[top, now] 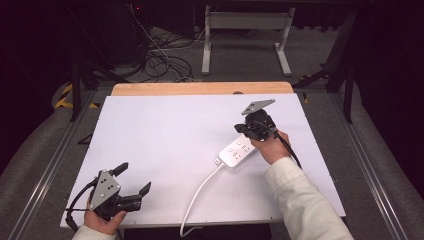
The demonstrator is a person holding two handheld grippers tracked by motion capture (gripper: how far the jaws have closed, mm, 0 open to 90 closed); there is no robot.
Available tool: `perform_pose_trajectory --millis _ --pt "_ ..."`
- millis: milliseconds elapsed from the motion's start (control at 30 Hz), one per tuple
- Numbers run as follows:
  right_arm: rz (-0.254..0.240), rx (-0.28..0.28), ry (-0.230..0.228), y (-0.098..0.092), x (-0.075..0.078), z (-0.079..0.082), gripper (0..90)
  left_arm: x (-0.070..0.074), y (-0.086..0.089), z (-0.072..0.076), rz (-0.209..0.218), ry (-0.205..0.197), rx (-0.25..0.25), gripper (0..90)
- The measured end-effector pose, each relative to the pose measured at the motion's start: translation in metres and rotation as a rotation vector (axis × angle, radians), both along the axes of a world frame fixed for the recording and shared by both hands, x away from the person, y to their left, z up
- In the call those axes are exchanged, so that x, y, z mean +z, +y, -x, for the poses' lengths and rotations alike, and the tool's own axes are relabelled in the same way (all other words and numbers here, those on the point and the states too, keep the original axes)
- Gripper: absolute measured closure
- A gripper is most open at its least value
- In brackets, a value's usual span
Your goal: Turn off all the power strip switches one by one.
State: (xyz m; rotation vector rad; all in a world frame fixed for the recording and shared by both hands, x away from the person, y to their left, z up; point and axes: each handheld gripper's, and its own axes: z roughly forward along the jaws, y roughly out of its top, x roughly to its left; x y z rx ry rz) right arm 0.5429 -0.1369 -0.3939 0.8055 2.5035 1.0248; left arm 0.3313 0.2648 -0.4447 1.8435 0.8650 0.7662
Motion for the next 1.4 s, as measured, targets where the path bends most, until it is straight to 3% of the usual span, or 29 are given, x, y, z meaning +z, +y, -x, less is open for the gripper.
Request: perform_pose_trajectory --millis 367,567,767,1033,1200,1400 --pt "0.059 -0.056 0.007 -0.015 -0.007 -0.016 90.0 0.0 0.0 0.0 -0.001 0.0 0.0 11.6" --pt "0.054 -0.1 0.012 -0.033 -0.006 -0.023 90.0 0.0 0.0 -0.001 -0.001 0.001 -0.001 11.6" --pt "0.047 -0.064 0.011 -0.037 -0.009 -0.023 90.0 0.0 -0.001 0.0 -0.004 0.002 0.0 11.6" --pt "0.098 -0.068 0.059 -0.033 -0.022 -0.03 90.0 -0.001 -0.001 -0.001 -0.003 0.003 0.0 11.6" --pt "0.121 -0.068 0.112 -0.031 -0.03 -0.038 90.0 -0.001 0.0 -0.001 -0.013 -0.002 -0.001 11.6" --pt "0.118 -0.068 0.157 -0.029 -0.037 -0.042 90.0 -0.001 -0.001 -0.001 -0.007 0.005 -0.001 11.6"
